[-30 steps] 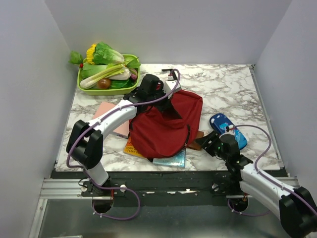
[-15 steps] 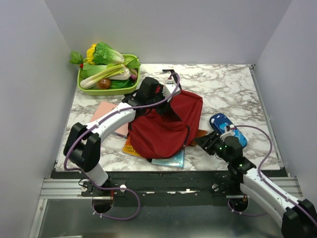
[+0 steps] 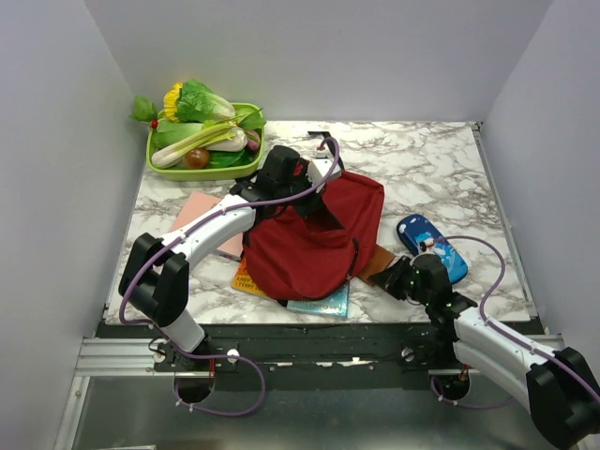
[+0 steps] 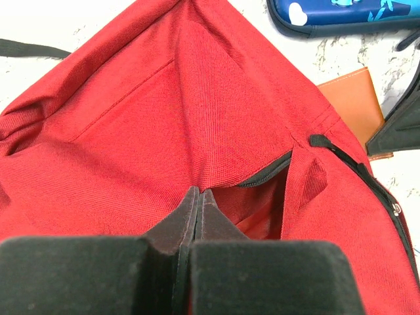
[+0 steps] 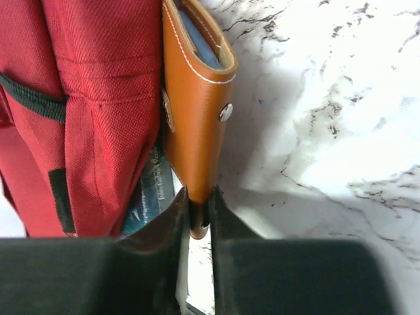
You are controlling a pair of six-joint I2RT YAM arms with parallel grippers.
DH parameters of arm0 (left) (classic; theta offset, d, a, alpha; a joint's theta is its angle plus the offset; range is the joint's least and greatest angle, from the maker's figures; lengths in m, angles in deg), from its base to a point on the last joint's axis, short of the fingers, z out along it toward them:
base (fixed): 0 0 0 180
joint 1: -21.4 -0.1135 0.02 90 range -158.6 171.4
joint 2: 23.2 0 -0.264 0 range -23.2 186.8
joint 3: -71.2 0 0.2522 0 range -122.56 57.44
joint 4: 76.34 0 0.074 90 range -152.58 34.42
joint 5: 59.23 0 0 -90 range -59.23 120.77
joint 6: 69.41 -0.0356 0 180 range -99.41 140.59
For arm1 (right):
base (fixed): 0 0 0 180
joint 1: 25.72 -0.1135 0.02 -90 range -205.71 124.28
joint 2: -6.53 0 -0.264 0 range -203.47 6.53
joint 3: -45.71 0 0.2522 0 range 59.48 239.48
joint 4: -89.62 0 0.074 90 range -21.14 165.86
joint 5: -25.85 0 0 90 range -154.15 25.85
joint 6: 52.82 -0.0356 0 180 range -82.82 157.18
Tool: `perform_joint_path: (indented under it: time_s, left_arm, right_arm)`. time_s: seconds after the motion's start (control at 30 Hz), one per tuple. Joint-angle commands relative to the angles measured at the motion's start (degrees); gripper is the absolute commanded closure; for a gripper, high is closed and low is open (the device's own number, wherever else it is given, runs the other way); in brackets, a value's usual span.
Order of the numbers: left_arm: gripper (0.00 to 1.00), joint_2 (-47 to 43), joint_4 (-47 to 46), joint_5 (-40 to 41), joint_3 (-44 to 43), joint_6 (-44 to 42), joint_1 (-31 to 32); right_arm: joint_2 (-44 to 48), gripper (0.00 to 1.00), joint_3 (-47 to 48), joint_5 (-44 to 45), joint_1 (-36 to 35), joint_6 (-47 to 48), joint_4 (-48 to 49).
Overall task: Pack the student bag
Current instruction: Pick up the personal item from the center of the board, then place the personal item in the student bag.
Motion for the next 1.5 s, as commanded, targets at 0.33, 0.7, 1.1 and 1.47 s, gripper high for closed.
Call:
perform_joint_path:
  time_s: [0.33, 0.7, 1.1, 1.47]
  left_arm:
    - [1.0, 1.5, -5.7, 1.5, -4.4, 5.0, 0.8]
    - [1.0, 5.1, -8.7, 3.4, -7.4, 4.9, 2.1]
    - [1.0, 4.6, -10.0, 3.8, -4.9, 4.8, 2.9]
    - [1.0, 2.2, -9.3, 3.4, -3.4, 3.8, 3.0]
  right_arm:
    - [18.4, 0.99, 21.4, 4.2, -0.3, 12.8, -32.3]
    - [8.8, 0.99, 31.3, -7.9, -0.3, 16.9, -26.5]
    - [-20.8, 0.99, 32.6, -44.2, -0.3, 15.3, 7.4]
    - [-32.8, 0.99, 33.6, -44.2, -0.3, 10.4, 10.9]
